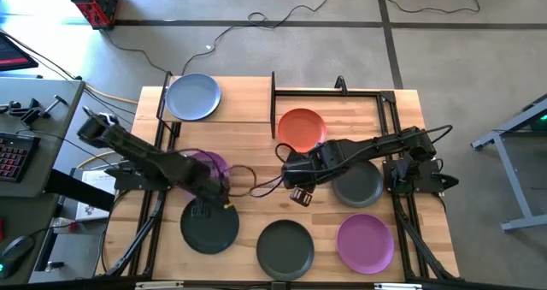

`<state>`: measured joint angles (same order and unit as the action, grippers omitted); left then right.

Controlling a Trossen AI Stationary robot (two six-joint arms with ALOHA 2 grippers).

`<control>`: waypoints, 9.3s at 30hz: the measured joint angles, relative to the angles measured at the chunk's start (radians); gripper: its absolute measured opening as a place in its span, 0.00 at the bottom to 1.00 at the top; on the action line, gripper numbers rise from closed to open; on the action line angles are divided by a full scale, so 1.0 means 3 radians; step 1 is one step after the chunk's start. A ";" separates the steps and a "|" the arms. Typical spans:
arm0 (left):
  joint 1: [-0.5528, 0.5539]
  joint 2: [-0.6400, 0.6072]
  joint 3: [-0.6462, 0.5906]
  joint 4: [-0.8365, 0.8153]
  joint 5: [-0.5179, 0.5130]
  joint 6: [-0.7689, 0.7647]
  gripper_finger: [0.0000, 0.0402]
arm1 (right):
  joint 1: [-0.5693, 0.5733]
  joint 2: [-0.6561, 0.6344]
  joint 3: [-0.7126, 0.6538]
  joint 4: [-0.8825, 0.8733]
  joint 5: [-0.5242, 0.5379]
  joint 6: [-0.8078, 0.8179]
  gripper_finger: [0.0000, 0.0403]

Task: Place and stack plates onto a shelf
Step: Stack the left black plate on top of the blue plate on the shelf, then stack the orange plate on top of the black plate on the shelf

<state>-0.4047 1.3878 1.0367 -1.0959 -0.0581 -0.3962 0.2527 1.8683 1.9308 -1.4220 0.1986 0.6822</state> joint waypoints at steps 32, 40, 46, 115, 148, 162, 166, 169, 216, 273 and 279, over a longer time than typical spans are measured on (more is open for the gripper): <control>0.0795 -0.0920 0.0004 -0.0189 -0.1285 -0.1789 0.00 | -0.0658 0.0000 -0.0001 0.1541 0.0337 -0.0312 0.36; 0.1001 -0.0921 0.0004 0.0351 -0.1364 -0.1695 0.00 | -0.0866 0.0000 -0.0001 0.1540 0.0084 -0.0557 0.36; 0.1111 -0.0920 0.0004 0.0707 -0.1363 -0.1601 0.00 | -0.0960 0.0000 -0.0001 0.1508 -0.0015 -0.0648 0.36; 0.2357 -0.1308 0.0004 0.0615 -0.1207 -0.1383 0.00 | -0.1543 -0.0045 0.0490 0.1420 0.0109 -0.1530 0.37; 0.4692 -0.1916 0.0004 0.0052 -0.0933 -0.1225 0.00 | -0.1984 -0.0036 0.0497 0.1290 0.0110 -0.2364 0.37; 0.4951 -0.1753 0.0004 0.0045 -0.0697 -0.1191 0.05 | -0.1984 -0.0036 0.0497 0.1288 0.0110 -0.2451 0.37; 0.4951 -0.1657 0.0004 0.0039 -0.0707 -0.1175 0.05 | -0.1984 -0.0036 0.0497 0.1288 0.0110 -0.2451 0.37; 0.4950 -0.1613 0.0004 0.0039 -0.0708 -0.1173 0.06 | -0.1982 -0.0036 0.0497 0.1287 0.0110 -0.2451 0.37; 0.5165 -0.1597 0.0004 0.0210 0.0084 -0.0875 0.06 | -0.1982 -0.0034 0.0495 0.1164 0.0110 -0.2449 0.37; 0.1186 -0.1704 0.0000 0.0522 0.0999 -0.0500 0.06 | -0.1150 0.1207 0.0495 -0.0221 -0.0099 -0.1689 0.37; 0.1145 -0.1704 0.0000 0.0524 0.0992 -0.0556 0.06 | -0.1241 0.1221 0.0327 0.0071 0.0009 -0.1658 0.37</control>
<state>-0.0612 0.8764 1.0367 -0.9389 0.2395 -0.5631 -0.1197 2.2345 2.0288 -1.4008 0.2015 0.1849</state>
